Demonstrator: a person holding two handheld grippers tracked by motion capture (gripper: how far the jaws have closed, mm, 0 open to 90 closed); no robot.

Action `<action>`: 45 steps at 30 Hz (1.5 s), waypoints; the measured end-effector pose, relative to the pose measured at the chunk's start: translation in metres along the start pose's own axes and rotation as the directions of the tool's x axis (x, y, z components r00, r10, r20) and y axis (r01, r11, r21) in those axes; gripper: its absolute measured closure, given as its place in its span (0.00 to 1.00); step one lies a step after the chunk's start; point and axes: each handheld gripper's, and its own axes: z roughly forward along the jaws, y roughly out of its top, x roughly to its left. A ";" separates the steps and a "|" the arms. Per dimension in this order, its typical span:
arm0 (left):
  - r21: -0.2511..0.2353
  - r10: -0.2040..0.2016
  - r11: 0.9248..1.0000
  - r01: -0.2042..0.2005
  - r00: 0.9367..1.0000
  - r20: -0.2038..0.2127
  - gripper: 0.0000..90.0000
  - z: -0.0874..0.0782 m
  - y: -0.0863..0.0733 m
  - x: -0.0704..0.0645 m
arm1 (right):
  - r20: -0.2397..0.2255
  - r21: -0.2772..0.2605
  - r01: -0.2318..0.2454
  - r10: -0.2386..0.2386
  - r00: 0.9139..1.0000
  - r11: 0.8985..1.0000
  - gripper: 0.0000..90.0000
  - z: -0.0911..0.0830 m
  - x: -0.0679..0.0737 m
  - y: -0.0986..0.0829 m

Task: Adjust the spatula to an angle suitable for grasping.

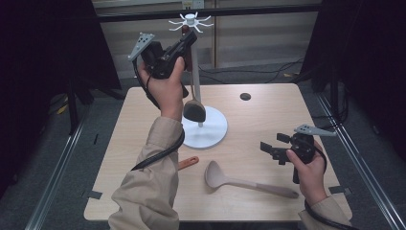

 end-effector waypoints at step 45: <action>0.033 -0.018 0.999 0.018 1.000 -0.007 0.99 -0.016 0.002 0.014 | 0.000 -0.010 0.003 -0.003 1.000 1.000 0.10 -0.007 -0.005 0.002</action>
